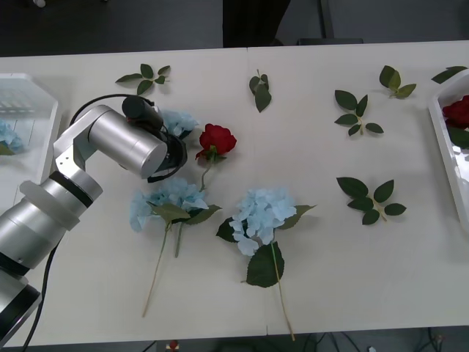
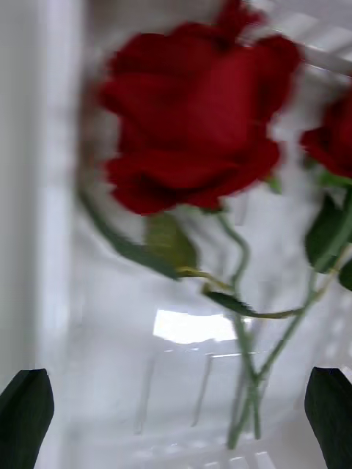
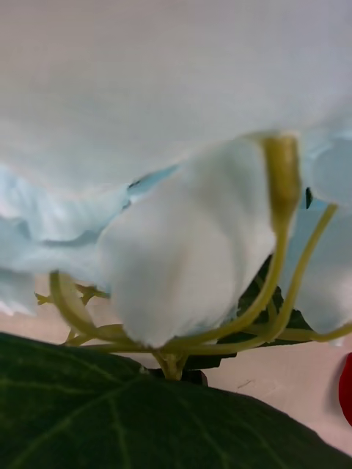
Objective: Place the red flowers into the right box and the blue flowers into the left box. If a person shows an open palm, hand one flower to the person first, then continue sorting.
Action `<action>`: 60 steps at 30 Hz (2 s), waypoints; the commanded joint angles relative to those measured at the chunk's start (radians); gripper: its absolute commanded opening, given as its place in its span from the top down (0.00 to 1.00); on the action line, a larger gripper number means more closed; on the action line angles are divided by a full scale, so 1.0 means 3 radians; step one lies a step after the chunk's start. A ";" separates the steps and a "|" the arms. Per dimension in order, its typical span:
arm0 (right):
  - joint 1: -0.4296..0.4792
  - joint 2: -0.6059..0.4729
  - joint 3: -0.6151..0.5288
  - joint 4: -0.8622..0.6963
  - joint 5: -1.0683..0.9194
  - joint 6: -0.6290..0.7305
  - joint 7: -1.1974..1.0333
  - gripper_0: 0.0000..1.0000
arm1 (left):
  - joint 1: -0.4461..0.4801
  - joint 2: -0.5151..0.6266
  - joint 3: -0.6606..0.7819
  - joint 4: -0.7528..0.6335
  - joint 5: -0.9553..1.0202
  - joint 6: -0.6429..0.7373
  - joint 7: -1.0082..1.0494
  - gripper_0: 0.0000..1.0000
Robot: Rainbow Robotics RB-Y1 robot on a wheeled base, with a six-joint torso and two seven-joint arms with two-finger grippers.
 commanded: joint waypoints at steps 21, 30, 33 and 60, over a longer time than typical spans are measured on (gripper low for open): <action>0.1087 -0.0320 0.0073 -0.3144 -0.1610 0.0525 -0.1202 0.00 | 0.0081 0.2323 0.1231 -0.1087 0.1395 0.1785 -0.2532 1.00; 0.1563 -0.0336 0.0073 -0.3993 -0.1421 0.0213 -0.1963 0.00 | 0.1272 0.2528 0.2233 -0.1077 0.1329 0.1580 -0.3212 1.00; 0.1675 -0.0341 0.0114 -0.4310 -0.1165 0.0208 -0.2240 0.00 | 0.1696 0.2528 0.2458 -0.1072 0.1308 0.1278 -0.3269 1.00; 0.1721 -0.0080 0.1878 -0.5010 0.1468 -0.0155 -0.4131 0.00 | 0.2100 0.2482 0.2734 -0.0811 0.2464 0.0660 -0.3683 0.00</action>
